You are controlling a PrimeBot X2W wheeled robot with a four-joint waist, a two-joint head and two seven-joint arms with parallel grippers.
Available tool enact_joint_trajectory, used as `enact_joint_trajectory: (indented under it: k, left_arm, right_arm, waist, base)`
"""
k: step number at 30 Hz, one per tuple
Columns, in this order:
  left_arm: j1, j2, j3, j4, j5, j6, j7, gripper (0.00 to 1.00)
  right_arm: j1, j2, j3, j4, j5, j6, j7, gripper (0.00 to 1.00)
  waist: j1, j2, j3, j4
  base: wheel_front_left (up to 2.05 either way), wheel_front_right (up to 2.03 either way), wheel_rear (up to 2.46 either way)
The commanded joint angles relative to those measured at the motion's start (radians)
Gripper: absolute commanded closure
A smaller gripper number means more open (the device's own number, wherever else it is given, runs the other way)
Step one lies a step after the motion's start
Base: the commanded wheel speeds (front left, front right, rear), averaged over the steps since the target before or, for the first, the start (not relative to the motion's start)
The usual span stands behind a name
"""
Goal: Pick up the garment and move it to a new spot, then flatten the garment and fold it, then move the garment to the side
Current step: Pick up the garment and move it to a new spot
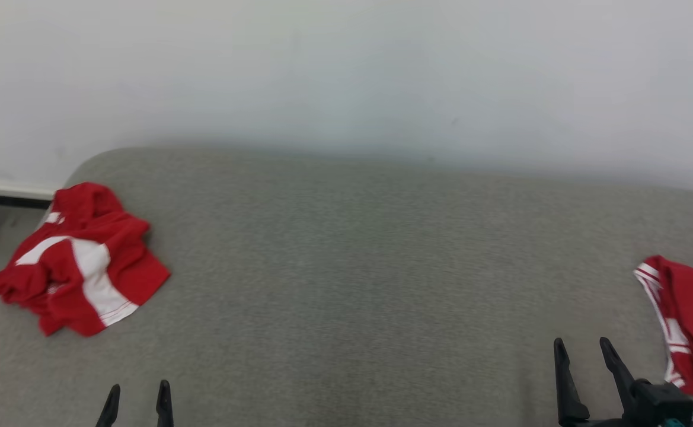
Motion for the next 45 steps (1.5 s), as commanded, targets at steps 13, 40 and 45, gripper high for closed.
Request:
enact_joint_trajectory:
  k: [13, 40, 45]
  left_arm:
    - [0.058, 0.026, 0.012, -0.005, -0.02, 0.002, -0.002, 0.0]
    - [-0.168, 0.023, 0.028, 0.135, -0.03, 0.003, 0.025, 0.0]
    - [-0.464, 0.061, -0.019, 0.332, -0.068, 0.002, 0.099, 0.0]
  right_arm:
    - [-0.015, 0.001, 0.063, 0.031, 0.021, -0.002, -0.012, 0.0]
    - [-0.085, 0.0, 0.1, -0.011, -0.066, -0.003, 0.027, 0.0]
    - [-0.07, -0.003, 0.106, -0.142, -0.129, -0.002, 0.104, 0.0]
  waist:
    - [0.0, 0.0, -0.024, 0.364]
    - [0.0, 0.0, 0.084, 0.385]
    - [0.0, 0.0, 0.201, 0.339]
  base:
    - [0.0, 0.0, 0.0]
    - [0.0, 0.0, 0.0]
    - [0.0, 0.0, 0.0]
